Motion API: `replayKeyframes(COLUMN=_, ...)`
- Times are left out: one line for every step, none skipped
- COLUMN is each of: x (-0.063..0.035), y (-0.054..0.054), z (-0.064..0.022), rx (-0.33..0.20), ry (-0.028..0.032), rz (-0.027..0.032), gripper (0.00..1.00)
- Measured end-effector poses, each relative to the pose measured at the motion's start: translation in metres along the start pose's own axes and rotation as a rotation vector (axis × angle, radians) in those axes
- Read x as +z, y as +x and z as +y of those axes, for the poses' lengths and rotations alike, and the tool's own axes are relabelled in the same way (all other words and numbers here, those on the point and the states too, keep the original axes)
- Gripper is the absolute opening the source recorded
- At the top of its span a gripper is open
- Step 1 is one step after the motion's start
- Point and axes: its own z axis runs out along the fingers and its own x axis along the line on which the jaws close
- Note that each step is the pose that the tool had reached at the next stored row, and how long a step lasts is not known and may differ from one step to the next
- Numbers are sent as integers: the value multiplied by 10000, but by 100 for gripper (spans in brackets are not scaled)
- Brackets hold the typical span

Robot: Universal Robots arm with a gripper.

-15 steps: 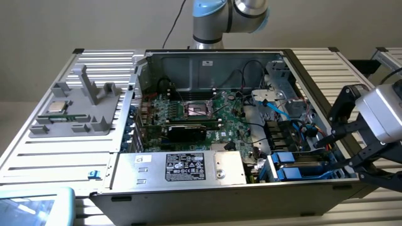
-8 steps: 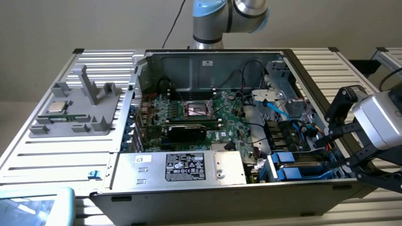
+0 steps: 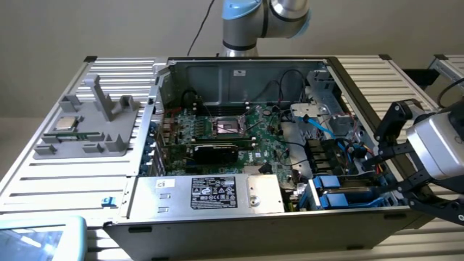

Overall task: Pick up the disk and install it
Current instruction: 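Insert the first disk wire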

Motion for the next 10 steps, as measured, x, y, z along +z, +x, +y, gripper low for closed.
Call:
replayKeyframes(x=8, y=5, z=0, rx=-25, ry=0, rz=-43, gripper=44)
replayKeyframes(x=19, y=10, z=0, rx=-53, ry=-4, rz=-63, gripper=44)
replayKeyframes(x=33, y=15, z=0, rx=-84, ry=-13, rz=-67, gripper=44)
replayKeyframes(x=50, y=22, z=-1, rx=-118, ry=-26, rz=-65, gripper=44)
replayKeyframes(x=66, y=27, z=-1, rx=-160, ry=-38, rz=-63, gripper=44)
replayKeyframes(x=80, y=32, z=-1, rx=-214, ry=-48, rz=-60, gripper=44)
replayKeyframes(x=90, y=35, z=-2, rx=-268, ry=-47, rz=-55, gripper=44)
replayKeyframes(x=98, y=38, z=-3, rx=-323, ry=-32, rz=-51, gripper=44)
replayKeyframes(x=104, y=41, z=-4, rx=-381, ry=-11, rz=-47, gripper=44)
replayKeyframes(x=110, y=42, z=-4, rx=-433, ry=8, rz=-47, gripper=44)
